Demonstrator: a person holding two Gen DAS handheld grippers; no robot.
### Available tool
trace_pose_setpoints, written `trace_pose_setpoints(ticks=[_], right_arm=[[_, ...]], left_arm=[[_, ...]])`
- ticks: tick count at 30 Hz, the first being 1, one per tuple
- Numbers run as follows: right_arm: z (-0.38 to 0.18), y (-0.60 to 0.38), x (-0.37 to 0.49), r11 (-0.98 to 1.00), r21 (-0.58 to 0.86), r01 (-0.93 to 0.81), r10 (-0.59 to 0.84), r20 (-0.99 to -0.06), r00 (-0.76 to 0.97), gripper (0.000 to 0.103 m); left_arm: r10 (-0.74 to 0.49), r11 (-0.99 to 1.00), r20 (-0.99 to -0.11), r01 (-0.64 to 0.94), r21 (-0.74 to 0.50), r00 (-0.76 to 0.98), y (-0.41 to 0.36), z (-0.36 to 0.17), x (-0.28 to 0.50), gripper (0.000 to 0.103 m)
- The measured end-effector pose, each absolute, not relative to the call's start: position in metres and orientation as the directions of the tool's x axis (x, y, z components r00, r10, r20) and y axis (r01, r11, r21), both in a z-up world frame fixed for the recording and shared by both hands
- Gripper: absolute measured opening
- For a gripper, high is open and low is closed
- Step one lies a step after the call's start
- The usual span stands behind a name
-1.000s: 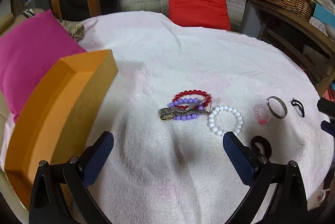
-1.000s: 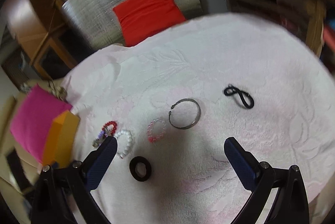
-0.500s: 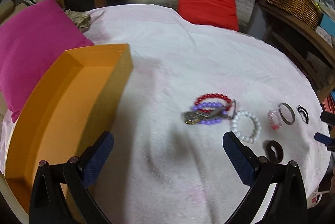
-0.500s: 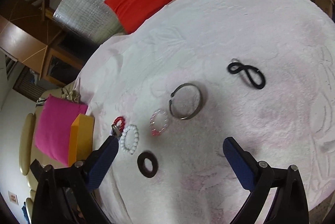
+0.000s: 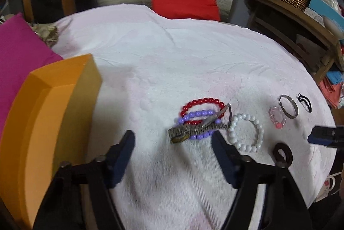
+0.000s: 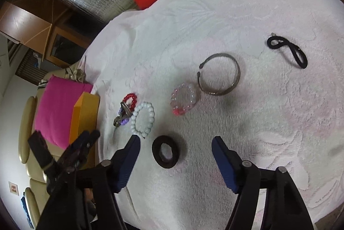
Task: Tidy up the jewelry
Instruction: 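Close the left tool on the silver metal watch band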
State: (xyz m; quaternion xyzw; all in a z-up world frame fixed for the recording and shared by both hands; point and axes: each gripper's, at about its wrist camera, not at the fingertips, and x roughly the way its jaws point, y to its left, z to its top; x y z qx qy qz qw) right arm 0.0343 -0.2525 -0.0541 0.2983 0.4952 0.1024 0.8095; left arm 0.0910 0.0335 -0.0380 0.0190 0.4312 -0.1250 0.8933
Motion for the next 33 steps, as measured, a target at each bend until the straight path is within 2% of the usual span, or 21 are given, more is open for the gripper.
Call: trace_pose_setpoints(ticks=[6, 10, 15, 16, 19, 23, 27, 30, 31, 33], right_arm=[[-0.057, -0.249, 0.036, 0.795, 0.591, 0.136, 0.470, -0.742, 0.478, 0.071], [-0.060, -0.242, 0.039, 0.796, 0.590, 0.137, 0.473, -0.747, 0.467, 0.071], [-0.063, -0.239, 0.041, 0.796, 0.588, 0.143, 0.473, -0.752, 0.459, 0.071], [-0.063, -0.239, 0.041, 0.796, 0.588, 0.145, 0.472, -0.752, 0.459, 0.071], [-0.064, -0.239, 0.041, 0.797, 0.585, 0.148, 0.468, -0.754, 0.461, 0.071], [-0.065, -0.238, 0.043, 0.812, 0.565, 0.144, 0.449, -0.764, 0.464, 0.071], [-0.068, -0.239, 0.044, 0.819, 0.553, 0.153, 0.436, -0.773, 0.460, 0.071], [-0.069, -0.238, 0.042, 0.819, 0.552, 0.154, 0.435, -0.774, 0.460, 0.071], [-0.069, -0.237, 0.042, 0.819, 0.553, 0.151, 0.438, -0.773, 0.459, 0.071], [-0.070, -0.234, 0.041, 0.820, 0.553, 0.145, 0.442, -0.774, 0.454, 0.071]], left_arm=[[-0.291, 0.935, -0.773, 0.338, -0.106, 0.564, 0.027, -0.048, 0.105, 0.070], [-0.294, 0.919, -0.781, 0.387, -0.072, 0.551, 0.019, -0.060, 0.112, 0.069], [-0.324, 0.900, -0.793, 0.426, -0.090, 0.516, 0.018, -0.070, 0.119, 0.048], [-0.331, 0.896, -0.797, 0.434, -0.097, 0.505, 0.018, -0.072, 0.120, 0.040], [-0.334, 0.890, -0.795, 0.446, -0.089, 0.507, 0.018, -0.073, 0.120, 0.032], [-0.401, 0.858, -0.787, 0.493, -0.144, 0.469, 0.020, -0.067, 0.110, 0.010], [-0.384, 0.835, -0.806, 0.541, -0.097, 0.449, 0.010, -0.066, 0.096, 0.010], [-0.361, 0.861, -0.784, 0.504, -0.071, 0.506, 0.020, -0.056, 0.096, 0.010], [-0.337, 0.879, -0.769, 0.475, -0.049, 0.544, 0.026, -0.052, 0.097, 0.012], [-0.308, 0.899, -0.762, 0.437, -0.036, 0.570, 0.033, -0.050, 0.101, 0.025]])
